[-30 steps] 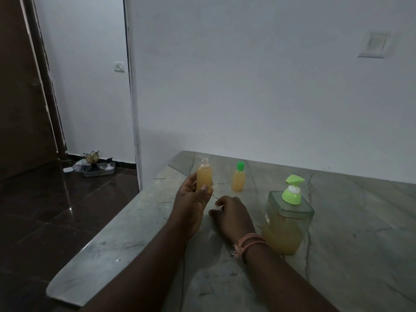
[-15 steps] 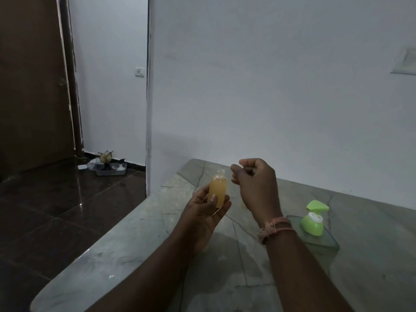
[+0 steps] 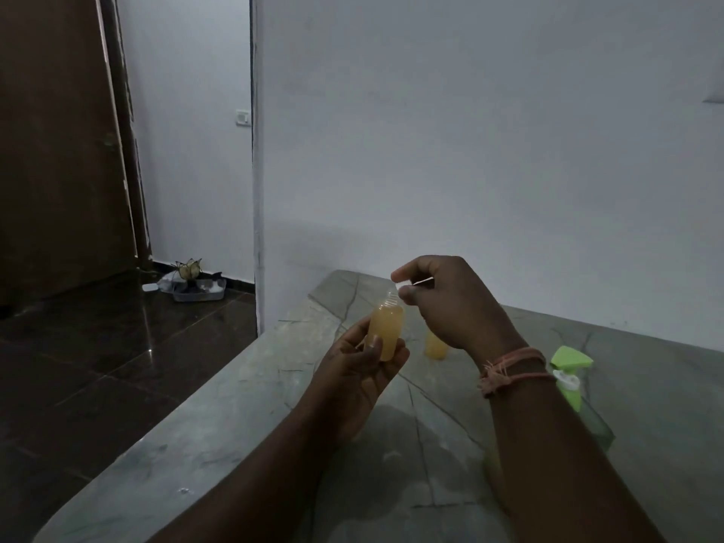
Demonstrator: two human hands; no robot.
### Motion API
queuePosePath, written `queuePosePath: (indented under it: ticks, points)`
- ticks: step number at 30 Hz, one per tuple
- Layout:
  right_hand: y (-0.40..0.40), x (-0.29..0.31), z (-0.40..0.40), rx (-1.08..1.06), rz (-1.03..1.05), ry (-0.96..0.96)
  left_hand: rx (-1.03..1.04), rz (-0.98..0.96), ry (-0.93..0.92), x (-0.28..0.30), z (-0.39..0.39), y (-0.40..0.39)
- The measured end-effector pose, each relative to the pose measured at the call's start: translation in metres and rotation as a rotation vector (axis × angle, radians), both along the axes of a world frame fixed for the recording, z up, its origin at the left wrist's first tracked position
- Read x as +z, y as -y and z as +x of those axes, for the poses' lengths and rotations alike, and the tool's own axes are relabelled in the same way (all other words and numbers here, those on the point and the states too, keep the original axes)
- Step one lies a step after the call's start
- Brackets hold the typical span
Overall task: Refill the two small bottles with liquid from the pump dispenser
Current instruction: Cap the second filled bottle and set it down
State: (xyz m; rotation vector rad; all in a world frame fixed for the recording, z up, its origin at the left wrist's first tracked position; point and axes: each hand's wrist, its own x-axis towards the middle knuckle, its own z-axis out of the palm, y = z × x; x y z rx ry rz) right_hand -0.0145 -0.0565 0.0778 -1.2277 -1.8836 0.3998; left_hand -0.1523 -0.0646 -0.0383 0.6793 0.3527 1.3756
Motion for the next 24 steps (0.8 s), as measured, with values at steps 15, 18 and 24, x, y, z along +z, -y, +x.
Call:
queuePosePath:
  ticks: [15, 18, 24]
  points:
    - [0.013, 0.036, 0.022, 0.115, -0.062, 0.350, -0.079, 0.084, -0.162, 0.002, 0.006, 0.005]
    - [0.016, 0.039, 0.024, 0.116, -0.057, 0.399, -0.103, 0.108, -0.180, 0.002, 0.006, 0.007]
    - [0.024, 0.047, 0.032, 0.180, -0.085, 0.384, -0.182, 0.134, -0.160, 0.004, 0.006, 0.011]
